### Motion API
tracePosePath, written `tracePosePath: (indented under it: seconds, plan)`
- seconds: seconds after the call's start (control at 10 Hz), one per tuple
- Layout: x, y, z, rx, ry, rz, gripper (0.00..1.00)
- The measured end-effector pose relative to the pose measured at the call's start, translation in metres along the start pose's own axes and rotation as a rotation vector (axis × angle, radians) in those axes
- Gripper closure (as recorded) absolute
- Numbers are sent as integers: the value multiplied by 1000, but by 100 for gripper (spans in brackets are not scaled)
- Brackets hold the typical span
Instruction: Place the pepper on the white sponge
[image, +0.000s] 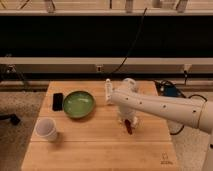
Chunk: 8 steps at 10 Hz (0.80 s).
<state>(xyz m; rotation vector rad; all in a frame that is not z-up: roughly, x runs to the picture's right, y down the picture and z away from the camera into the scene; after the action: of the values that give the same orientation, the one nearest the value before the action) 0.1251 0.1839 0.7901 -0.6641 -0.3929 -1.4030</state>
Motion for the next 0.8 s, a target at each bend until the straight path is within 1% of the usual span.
tracePosePath:
  seconds: [0.2,0.3,0.4,0.5,0.7,0.8]
  plan:
    - [12,0,-3,18,-1,12,94]
    - [14,-3,-3,24,-4,11,99]
    - [16,-4,-2,31,-10,13,100]
    - [20,-4,0,38,-14,18,97]
    - [26,-3,3,51,-26,33,81]
    - [30,0,5,60,-33,44,69]
